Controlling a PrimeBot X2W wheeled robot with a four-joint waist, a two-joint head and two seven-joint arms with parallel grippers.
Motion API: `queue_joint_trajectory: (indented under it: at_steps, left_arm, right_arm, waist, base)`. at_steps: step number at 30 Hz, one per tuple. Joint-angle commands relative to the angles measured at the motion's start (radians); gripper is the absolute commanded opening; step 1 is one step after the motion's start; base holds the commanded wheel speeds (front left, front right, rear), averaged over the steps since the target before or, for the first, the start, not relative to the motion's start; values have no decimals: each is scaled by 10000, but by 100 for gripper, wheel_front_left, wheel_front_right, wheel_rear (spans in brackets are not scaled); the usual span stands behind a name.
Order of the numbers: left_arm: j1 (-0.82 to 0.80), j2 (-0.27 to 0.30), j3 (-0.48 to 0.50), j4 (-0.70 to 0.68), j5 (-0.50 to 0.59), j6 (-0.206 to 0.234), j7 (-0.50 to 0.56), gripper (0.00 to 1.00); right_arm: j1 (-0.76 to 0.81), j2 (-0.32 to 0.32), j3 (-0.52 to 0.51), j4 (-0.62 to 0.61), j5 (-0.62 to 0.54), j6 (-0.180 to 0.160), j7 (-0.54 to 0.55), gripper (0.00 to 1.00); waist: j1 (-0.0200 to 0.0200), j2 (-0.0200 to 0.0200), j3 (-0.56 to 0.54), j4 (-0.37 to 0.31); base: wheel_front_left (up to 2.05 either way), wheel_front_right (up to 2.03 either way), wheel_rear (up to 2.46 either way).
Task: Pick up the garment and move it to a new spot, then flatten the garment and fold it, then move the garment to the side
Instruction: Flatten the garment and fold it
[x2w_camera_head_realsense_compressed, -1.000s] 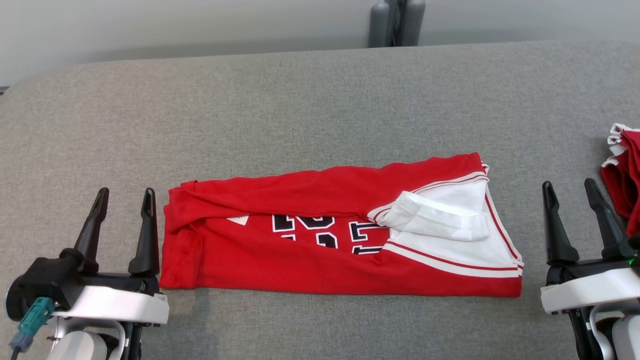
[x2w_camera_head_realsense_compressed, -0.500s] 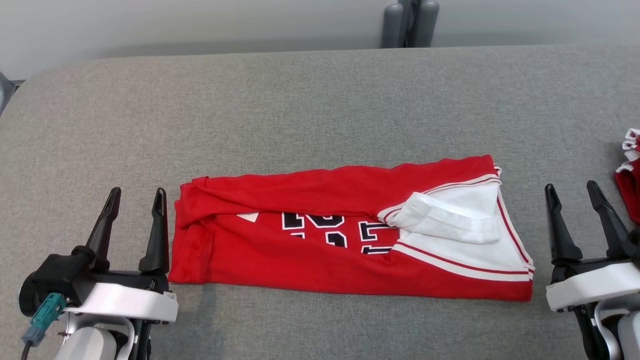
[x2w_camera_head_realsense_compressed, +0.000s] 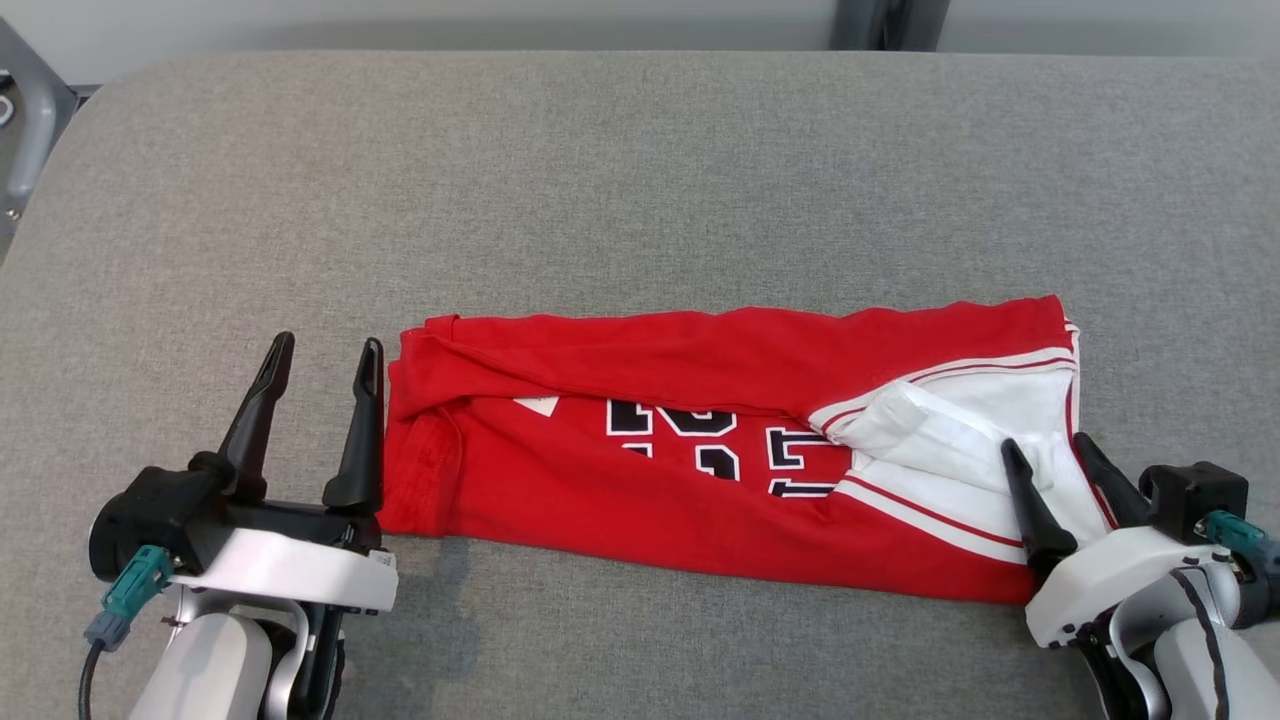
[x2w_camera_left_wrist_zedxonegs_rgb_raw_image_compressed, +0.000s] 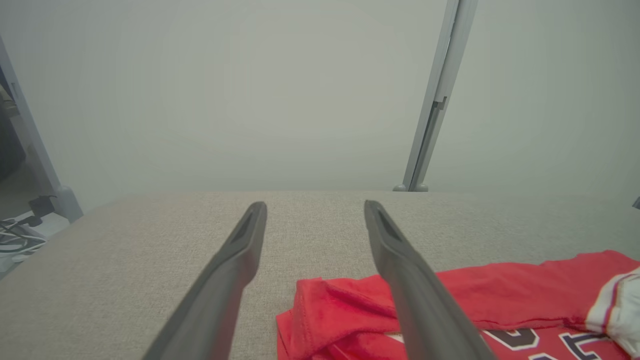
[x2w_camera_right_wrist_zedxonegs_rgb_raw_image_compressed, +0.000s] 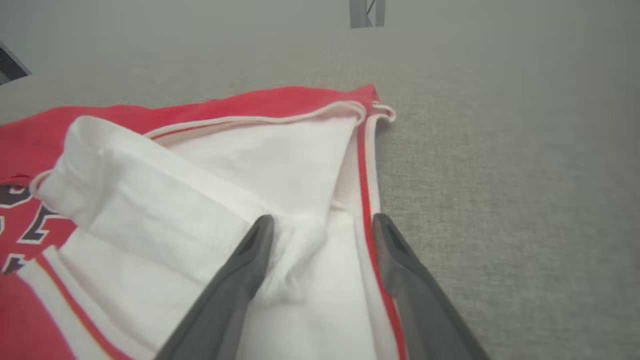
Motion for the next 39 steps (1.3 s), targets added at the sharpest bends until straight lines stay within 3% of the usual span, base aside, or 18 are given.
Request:
queue_joint_trajectory:
  at_steps: [1, 7, 8, 9, 10, 12, 20, 32, 39]
  left_arm:
    - [-141, -16, 75, 67, 82, -102, -34, 100]
    - [-256, -186, 238, 228, 180, -295, -34, 100]
    - [-267, -203, 281, 246, 197, -321, -34, 100]
    - [-280, -227, 318, 262, 218, -349, -34, 100]
    - [-283, -245, 346, 279, 232, -389, -34, 100]
    - [-288, -259, 417, 303, 292, -436, -34, 100]
    - [-352, -286, 671, 349, 452, -610, -34, 100]
    - [-297, -340, 1038, 318, 620, -811, -34, 100]
    - [-272, -359, 1172, 281, 720, -924, -34, 100]
  right_arm:
    - [-150, -11, 95, 417, 118, -5, 138, 100]
    - [-81, 102, 583, 1592, 697, -8, 493, 100]
    - [-59, 123, 675, 1678, 826, -11, 501, 91]
    - [-44, 102, 801, 1760, 882, -9, 506, 74]
    - [-11, 144, 975, 1844, 1033, -6, 621, 43]
    - [-45, 102, 1298, 1811, 1181, -3, 528, 0]
    - [-470, -337, 1465, 1491, 1663, -32, -26, 0]
    - [-347, -1574, -91, 878, 1853, -26, -727, 0]
    - [-635, -1565, -451, -214, 1367, -14, -587, 0]
  waist:
    - [0, -1, 62, 48]
    - [0, -1, 116, 54]
    - [0, -1, 124, 29]
    - [0, -1, 127, 6]
    - [0, -1, 134, -22]
    - [0, -1, 155, -89]
    - [0, -1, 222, -359]
    - [0, -1, 296, -912]
    - [0, -1, 259, -1212]
  base:
    - [0, 0, 0]
    - [0, 0, 0]
    - [0, 0, 0]
    - [0, 0, 0]
    - [0, 0, 0]
    - [0, 0, 0]
    - [0, 0, 0]
    - [0, 0, 0]
    - [0, 0, 0]
